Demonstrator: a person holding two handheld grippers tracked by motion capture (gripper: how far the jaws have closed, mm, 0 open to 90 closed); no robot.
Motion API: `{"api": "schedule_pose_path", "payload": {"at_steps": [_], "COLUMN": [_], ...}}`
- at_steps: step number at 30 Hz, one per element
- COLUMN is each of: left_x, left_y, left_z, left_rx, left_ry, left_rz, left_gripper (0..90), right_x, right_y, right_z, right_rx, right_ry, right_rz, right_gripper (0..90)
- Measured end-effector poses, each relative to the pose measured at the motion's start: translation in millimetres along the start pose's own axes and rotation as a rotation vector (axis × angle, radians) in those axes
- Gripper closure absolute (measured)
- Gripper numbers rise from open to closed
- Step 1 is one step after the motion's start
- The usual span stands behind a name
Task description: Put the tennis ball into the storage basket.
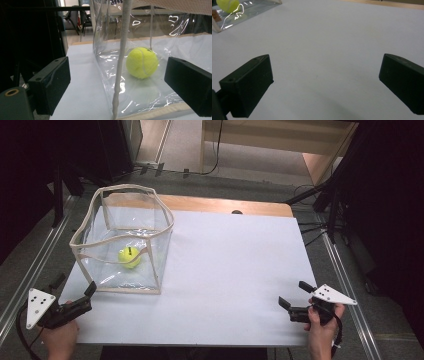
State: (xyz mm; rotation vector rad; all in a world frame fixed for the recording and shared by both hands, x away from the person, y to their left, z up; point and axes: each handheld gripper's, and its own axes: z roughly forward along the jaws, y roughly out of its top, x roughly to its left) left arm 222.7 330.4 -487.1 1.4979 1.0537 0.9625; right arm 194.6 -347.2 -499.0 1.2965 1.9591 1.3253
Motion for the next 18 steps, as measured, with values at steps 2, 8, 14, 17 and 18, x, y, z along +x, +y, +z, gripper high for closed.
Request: {"api": "schedule_pose_path", "payload": {"at_steps": [2, 8, 14, 17, 18], "left_x": [0.1, 0.0, 0.5, 0.5, 0.5], "left_y": [0.0, 0.0, -0.1, 0.0, 0.0], "left_z": [-0.3, -0.2, -0.4, -0.4, -0.4], "left_rx": [0.000, 0.000, -0.001, -0.001, -0.001], "left_ry": [0.001, 0.003, 0.003, 0.002, 0.003], "left_rz": [-0.003, -0.008, -0.008, -0.008, -0.008], "left_gripper": [6.9, 6.9, 6.9, 6.9, 6.9], "right_x": [-5.2, -15.9, -18.7, -17.9, -16.7], "right_y": [-3.2, -12.8, -16.4, -16.7, -16.3], "right_z": [-3.9, -11.0, -12.5, -11.3, -10.4], "right_rx": [-0.013, -0.033, -0.056, -0.051, -0.049], "right_ry": [-0.011, -0.047, -0.058, -0.066, -0.067], "right_rz": [0.013, 0.040, 0.070, 0.065, 0.060], "right_gripper": [0.0, 0.0, 0.0, 0.0, 0.0]}}
